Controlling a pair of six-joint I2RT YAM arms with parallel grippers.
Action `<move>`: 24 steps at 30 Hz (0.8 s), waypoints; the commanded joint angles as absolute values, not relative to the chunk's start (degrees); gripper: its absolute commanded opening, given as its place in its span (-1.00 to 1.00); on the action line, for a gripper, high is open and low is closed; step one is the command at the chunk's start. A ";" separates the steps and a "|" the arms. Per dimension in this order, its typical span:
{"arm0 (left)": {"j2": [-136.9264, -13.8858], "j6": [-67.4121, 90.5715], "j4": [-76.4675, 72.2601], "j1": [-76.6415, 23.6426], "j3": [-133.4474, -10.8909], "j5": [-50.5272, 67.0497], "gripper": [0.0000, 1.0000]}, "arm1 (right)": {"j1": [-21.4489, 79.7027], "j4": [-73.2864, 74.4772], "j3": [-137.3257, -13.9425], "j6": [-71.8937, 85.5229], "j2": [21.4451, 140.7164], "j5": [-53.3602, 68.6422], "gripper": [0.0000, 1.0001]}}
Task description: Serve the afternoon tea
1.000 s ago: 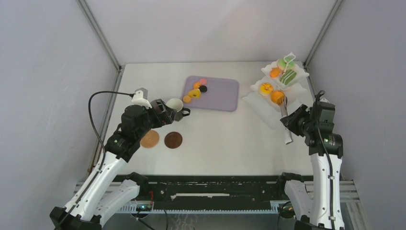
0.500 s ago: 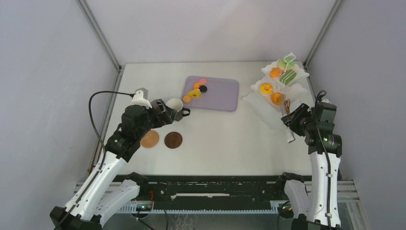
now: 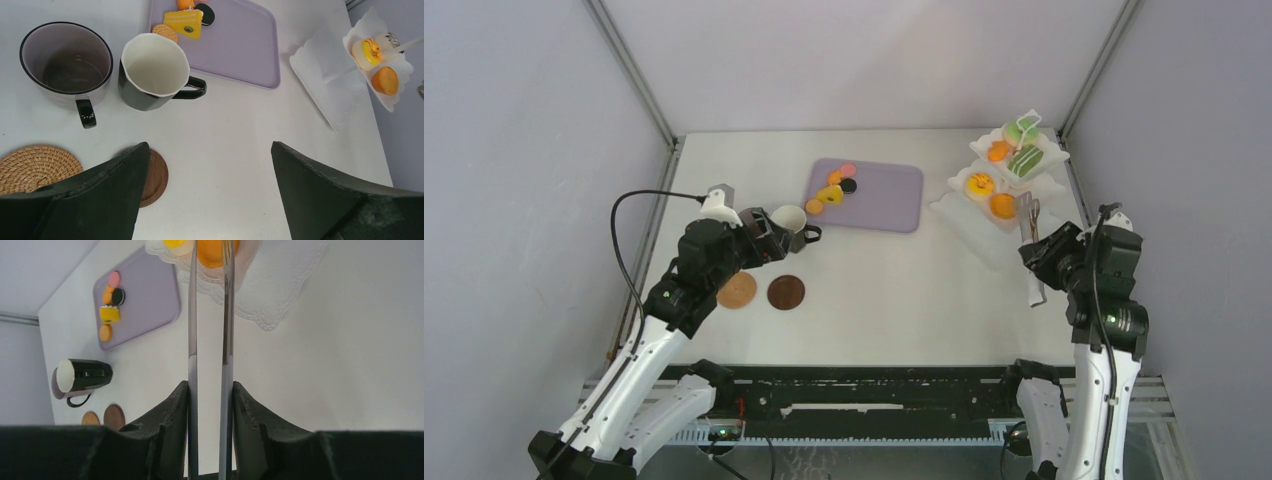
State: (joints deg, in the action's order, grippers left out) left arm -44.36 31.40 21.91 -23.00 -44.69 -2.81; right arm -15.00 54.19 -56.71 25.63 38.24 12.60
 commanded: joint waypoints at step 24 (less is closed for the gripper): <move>-45.21 28.48 24.86 -22.34 -50.47 -7.40 0.92 | 27.33 40.41 -62.43 24.16 53.60 11.40 -0.26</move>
